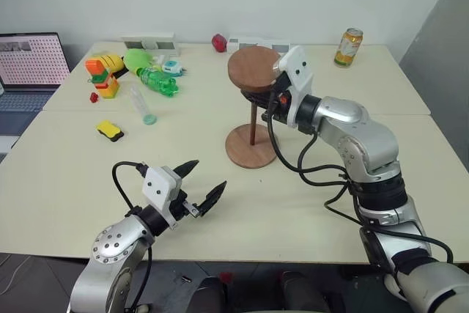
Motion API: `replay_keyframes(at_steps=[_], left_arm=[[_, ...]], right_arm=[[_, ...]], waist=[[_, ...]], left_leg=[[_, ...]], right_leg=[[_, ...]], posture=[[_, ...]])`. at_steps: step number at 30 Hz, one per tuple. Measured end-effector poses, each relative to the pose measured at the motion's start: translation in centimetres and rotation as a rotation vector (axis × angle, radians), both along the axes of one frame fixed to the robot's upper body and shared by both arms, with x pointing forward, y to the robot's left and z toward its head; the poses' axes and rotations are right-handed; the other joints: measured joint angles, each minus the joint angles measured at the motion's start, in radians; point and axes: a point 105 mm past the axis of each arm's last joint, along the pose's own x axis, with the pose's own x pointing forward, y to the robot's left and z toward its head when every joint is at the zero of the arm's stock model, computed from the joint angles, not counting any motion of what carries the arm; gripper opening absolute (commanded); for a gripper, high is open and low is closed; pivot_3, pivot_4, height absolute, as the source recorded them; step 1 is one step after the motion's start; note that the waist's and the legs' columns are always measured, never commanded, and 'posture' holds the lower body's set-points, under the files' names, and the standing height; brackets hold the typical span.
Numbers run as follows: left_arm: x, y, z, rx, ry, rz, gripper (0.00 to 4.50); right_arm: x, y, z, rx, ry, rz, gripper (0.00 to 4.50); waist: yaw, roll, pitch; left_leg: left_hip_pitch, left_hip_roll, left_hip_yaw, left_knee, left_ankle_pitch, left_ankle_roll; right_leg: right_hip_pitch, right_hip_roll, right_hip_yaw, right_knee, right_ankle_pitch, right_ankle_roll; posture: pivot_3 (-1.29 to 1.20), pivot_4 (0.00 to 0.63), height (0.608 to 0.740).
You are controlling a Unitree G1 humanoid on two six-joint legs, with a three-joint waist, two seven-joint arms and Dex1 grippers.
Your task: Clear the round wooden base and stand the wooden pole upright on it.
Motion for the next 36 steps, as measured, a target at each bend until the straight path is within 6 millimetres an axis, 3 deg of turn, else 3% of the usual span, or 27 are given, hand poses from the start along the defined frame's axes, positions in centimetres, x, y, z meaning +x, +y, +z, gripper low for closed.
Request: replay_keyframes(at_steps=[9, 20, 22, 23, 25, 26, 28, 30, 34, 36], left_arm=[[0.1, 0.0, 0.0, 0.0, -0.002, 0.005, 4.5], [0.1, 0.4, -0.1, 0.0, 0.003, 0.03, 4.5], [0.1, 0.4, -0.1, 0.0, 0.003, 0.03, 4.5], [0.1, 0.4, -0.1, 0.0, 0.002, 0.03, 4.5], [0.1, 0.3, 0.0, 0.0, -0.001, 0.029, 4.5], [0.2, 0.3, 0.0, 0.0, -0.003, 0.028, 4.5], [0.2, 0.3, 0.0, 0.0, 0.001, 0.028, 4.5], [0.4, 0.3, 0.1, 0.0, 0.003, 0.026, 4.5], [1.7, 1.0, 0.6, 0.001, 0.015, 0.026, 4.5], [2.6, 1.8, 0.9, 0.022, 0.034, 0.018, 4.5]], right_arm=[[3.0, 1.8, 0.0, 0.035, -0.001, -0.032, 0.39], [2.4, 1.7, -1.2, 0.037, -0.04, -0.028, 0.39], [2.3, 1.7, -1.2, 0.036, -0.045, -0.028, 0.97], [2.3, 1.7, -1.2, 0.035, -0.048, -0.032, 1.01], [2.8, 1.0, -3.9, -0.016, 0.025, -0.073, 1.5], [2.9, 0.6, -6.2, -0.036, 0.101, -0.091, 1.8], [2.7, 0.1, -8.7, -0.064, 0.192, -0.104, 2.21], [2.5, -0.1, -8.1, -0.069, 0.178, -0.102, 2.69], [1.6, -1.0, -6.4, -0.094, 0.139, -0.079, 3.61], [1.1, -1.6, -6.5, -0.113, 0.15, -0.067, 4.04]], waist=[[-0.001, 0.0, 0.0], [-0.003, 0.002, -0.005], [-0.003, 0.002, -0.005], [-0.003, 0.002, -0.005], [0.0, 0.0, -0.005], [0.0, 0.0, -0.001], [0.0, 0.002, 0.004], [-0.001, 0.002, 0.004], [0.001, 0.002, 0.004], [0.001, 0.002, 0.004]], left_leg=[[0.003, 0.0, 0.0, -0.005, 0.0, 0.0], [0.005, 0.001, 0.0, -0.005, 0.0, 0.0], [0.005, 0.001, 0.0, -0.005, 0.0, 0.0], [0.005, 0.001, 0.0, -0.005, 0.0, 0.0], [0.003, 0.001, -0.001, -0.005, 0.0, 0.0], [0.001, 0.0, -0.001, -0.005, 0.0, 0.0], [-0.011, 0.0, -0.001, -0.004, 0.001, -0.001], [-0.024, 0.0, -0.001, -0.003, 0.003, -0.005], [-0.03, 0.001, -0.002, -0.004, 0.003, -0.006], [-0.03, 0.0, -0.002, -0.004, 0.003, -0.005]], right_leg=[[0.001, 0.0, 0.001, -0.003, 0.0, 0.0], [0.003, 0.0, 0.001, -0.003, 0.0, 0.0], [0.003, 0.0, 0.001, -0.003, 0.0, 0.0], [0.003, 0.0, 0.001, -0.003, 0.0, 0.0], [0.002, 0.0, -0.001, -0.004, 0.0, 0.0], [0.0, 0.0, 0.0, -0.004, 0.0, 0.0], [-0.012, -0.001, 0.001, -0.003, 0.0, 0.0], [-0.024, -0.001, 0.0, -0.002, 0.001, 0.0], [-0.027, -0.001, -0.004, -0.003, 0.0, 0.0], [-0.027, -0.001, -0.004, -0.003, 0.0, 0.0]], posture=[[0.0, 0.15, 0.74], [0.0, 0.15, 0.74], [0.0, 0.15, 0.74], [0.0, 0.15, 0.74], [0.0, 0.15, 0.74], [0.0, 0.15, 0.74], [0.0, 0.15, 0.74], [0.0, 0.15, 0.74], [0.0, 0.15, 0.74], [0.0, 0.15, 0.74]])
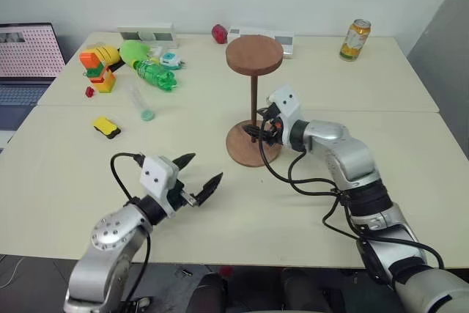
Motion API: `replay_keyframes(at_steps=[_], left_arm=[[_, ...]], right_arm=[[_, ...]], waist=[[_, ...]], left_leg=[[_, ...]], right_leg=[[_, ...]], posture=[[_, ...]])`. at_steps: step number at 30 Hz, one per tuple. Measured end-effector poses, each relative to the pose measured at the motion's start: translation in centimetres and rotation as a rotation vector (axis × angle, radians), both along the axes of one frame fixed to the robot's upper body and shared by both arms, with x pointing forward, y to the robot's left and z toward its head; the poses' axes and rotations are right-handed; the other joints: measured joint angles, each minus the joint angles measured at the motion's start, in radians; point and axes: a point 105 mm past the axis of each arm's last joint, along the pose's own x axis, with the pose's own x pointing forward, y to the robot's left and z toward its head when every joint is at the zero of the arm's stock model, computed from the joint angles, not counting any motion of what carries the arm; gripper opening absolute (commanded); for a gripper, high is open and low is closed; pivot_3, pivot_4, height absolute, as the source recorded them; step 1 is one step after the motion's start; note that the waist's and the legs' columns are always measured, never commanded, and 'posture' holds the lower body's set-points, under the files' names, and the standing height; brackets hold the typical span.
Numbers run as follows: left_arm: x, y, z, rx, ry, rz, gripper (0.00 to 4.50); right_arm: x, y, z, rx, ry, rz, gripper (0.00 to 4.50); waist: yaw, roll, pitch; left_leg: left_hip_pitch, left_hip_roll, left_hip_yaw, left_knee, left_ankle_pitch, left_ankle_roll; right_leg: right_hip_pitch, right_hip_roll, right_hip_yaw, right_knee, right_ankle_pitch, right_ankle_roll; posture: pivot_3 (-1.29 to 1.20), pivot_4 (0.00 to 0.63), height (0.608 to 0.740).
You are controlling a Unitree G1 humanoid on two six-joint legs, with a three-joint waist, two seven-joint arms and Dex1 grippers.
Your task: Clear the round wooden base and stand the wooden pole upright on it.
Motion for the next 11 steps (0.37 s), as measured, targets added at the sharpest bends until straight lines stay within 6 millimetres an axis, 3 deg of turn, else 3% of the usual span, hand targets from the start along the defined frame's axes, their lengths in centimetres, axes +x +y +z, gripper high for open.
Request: replay_keyframes(at_steps=[2, 3, 6, 8, 11], left_arm=[[1.3, 0.8, 0.6, 0.053, 0.059, -0.065, 4.5], [1.4, 1.0, 0.7, 0.069, 0.069, -0.075, 4.5], [2.9, 4.4, 2.8, 0.213, 0.14, -0.102, 4.5], [3.4, 5.0, 4.2, 0.218, 0.128, -0.118, 4.5], [4.0, 5.6, 4.7, 0.269, 0.181, -0.18, 4.5]], right_arm=[[-1.3, -1.5, -1.2, -0.052, 0.055, 0.02, 4.48], [-1.5, -1.8, -1.5, -0.061, 0.065, 0.025, 4.48], [-3.6, -5.1, -2.8, -0.137, 0.152, 0.046, 4.48], [-3.8, -6.4, -2.1, -0.137, 0.156, 0.024, 4.48], [-4.6, -8.5, -0.7, -0.119, 0.15, 0.016, 4.48]], waist=[[0.006, -0.001, 0.001], [0.006, -0.001, 0.001], [0.009, -0.002, 0.004], [-0.005, -0.002, 0.004], [-0.007, -0.004, 0.006]], left_leg=[[0.0, -0.002, 0.0, 0.001, -0.001, 0.002], [-0.001, -0.002, -0.001, 0.001, -0.001, 0.002], [-0.001, -0.001, -0.002, 0.002, -0.001, 0.003], [0.001, -0.002, 0.001, 0.001, -0.001, 0.002], [0.0, 0.0, 0.0, 0.001, -0.001, 0.002]], right_leg=[[0.001, -0.001, -0.001, 0.001, 0.0, 0.0], [0.001, -0.001, -0.002, 0.001, 0.0, 0.0], [0.001, 0.0, -0.003, 0.0, 0.0, 0.0], [0.002, -0.001, 0.001, -0.001, 0.0, 0.0], [0.0, 0.001, -0.001, 0.0, 0.0, 0.0]], posture=[[0.0, 0.15, 0.74], [0.0, 0.15, 0.74], [0.0, 0.15, 0.74], [0.0, 0.15, 0.74], [0.0, 0.15, 0.74]])
